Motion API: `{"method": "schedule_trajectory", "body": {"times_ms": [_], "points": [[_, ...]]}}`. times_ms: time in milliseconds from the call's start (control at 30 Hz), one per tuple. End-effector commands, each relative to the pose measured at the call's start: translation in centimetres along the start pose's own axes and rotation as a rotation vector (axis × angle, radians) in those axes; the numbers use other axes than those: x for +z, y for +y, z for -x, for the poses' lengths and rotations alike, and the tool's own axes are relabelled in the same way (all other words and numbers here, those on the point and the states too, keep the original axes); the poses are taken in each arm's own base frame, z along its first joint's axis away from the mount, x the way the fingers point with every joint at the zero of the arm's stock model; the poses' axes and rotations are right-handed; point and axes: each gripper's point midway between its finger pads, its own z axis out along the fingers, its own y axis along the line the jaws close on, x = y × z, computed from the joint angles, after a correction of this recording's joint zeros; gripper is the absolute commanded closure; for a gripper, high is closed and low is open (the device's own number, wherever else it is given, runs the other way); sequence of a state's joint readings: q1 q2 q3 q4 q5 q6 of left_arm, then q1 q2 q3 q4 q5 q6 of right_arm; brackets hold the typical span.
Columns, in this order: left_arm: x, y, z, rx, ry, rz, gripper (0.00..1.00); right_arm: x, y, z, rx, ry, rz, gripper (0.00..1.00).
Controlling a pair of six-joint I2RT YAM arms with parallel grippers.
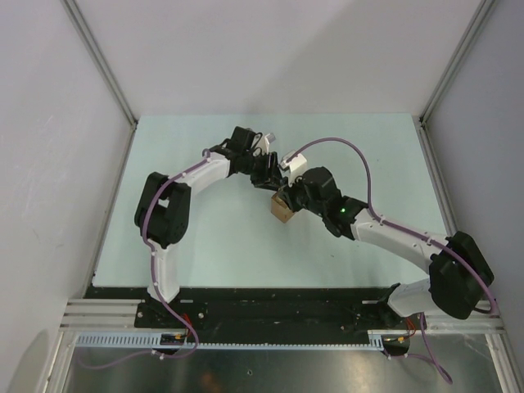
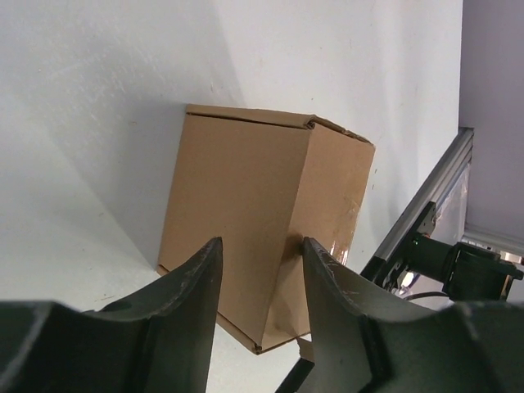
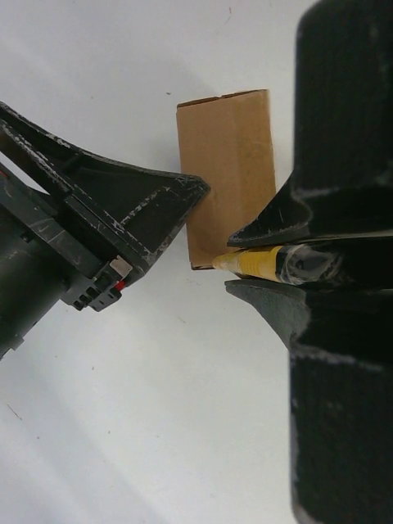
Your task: Unpack the express box
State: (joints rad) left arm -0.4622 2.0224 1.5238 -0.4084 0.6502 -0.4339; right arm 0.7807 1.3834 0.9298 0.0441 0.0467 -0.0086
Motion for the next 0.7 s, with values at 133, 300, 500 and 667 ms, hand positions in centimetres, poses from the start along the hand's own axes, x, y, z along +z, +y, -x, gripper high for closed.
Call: {"method": "schedule_trajectory", "body": {"times_ms": [133, 300, 500, 667], "points": [[0.8, 2.0, -1.3, 0.029, 0.033, 0.030, 0.53, 0.5, 0.1, 3.7, -0.016, -0.108, -0.021, 1.00], [0.9, 2.3, -1.5, 0.031, 0.038, 0.032, 0.53, 0.7, 0.2, 2.8, -0.030, -0.079, -0.015, 1.00], [1.0, 2.7, -1.6, 0.033, 0.040, 0.042, 0.54, 0.7, 0.1, 2.2, -0.061, -0.056, -0.030, 1.00], [1.0, 3.0, -1.8, 0.047, 0.042, 0.049, 0.55, 0.1, -0.2, 1.5, -0.079, -0.018, -0.036, 1.00]]}}
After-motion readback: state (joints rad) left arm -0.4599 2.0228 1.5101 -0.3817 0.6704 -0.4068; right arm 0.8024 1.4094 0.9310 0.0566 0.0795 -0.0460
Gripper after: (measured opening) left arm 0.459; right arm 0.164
